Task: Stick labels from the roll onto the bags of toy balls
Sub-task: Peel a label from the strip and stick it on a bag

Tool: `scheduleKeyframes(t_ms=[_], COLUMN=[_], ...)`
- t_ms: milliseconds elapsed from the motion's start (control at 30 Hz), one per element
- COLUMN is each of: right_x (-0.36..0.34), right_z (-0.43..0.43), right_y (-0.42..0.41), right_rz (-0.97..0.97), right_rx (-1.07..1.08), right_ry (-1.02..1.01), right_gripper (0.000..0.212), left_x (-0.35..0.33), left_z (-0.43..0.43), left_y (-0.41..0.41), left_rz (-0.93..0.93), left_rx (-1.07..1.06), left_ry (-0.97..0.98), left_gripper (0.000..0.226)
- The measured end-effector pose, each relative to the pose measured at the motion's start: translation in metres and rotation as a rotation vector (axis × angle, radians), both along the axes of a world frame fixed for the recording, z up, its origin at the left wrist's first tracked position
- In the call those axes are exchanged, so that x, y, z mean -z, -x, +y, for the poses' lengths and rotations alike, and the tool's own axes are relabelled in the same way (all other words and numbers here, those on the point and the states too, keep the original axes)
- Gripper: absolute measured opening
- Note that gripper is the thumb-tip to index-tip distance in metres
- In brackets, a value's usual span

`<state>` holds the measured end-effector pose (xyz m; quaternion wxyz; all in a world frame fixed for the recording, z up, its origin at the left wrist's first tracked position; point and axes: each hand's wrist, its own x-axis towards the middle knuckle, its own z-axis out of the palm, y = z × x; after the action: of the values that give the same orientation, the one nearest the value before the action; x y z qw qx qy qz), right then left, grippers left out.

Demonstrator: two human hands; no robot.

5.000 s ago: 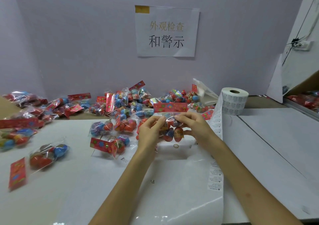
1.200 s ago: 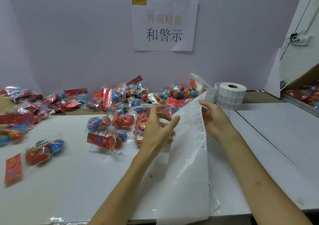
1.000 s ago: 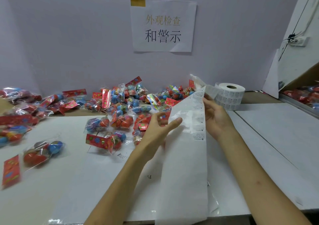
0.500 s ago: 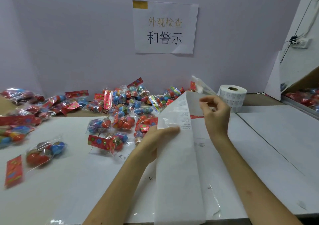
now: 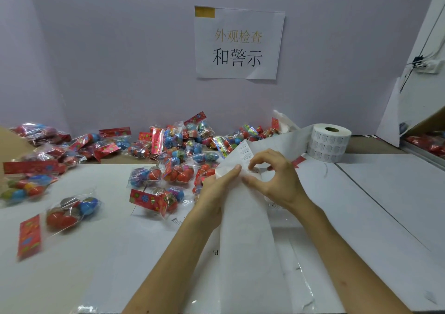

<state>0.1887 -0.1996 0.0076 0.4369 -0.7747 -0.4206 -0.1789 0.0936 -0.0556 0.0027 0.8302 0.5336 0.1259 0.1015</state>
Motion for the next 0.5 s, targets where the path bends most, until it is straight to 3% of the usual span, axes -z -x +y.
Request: scheduleKeyframes(t_ms=[200, 500], right_x=[-0.0014, -0.0059], right_z=[-0.0016, -0.0018], right_y=[0.0016, 0.0057], right_rz=[0.023, 0.157], right_rx=[0.039, 0.052], right_ry=[0.029, -0.049], right_gripper=[0.017, 0.016], left_x=[0.0009, 0.0068], left_z=[0.0022, 0.0027], left_y=[-0.0021, -0.0061], left_rz=[0.045, 0.029], left_rx=[0.028, 0.009], left_ry=[-0.075, -0.195], left_gripper=[0.038, 0.016])
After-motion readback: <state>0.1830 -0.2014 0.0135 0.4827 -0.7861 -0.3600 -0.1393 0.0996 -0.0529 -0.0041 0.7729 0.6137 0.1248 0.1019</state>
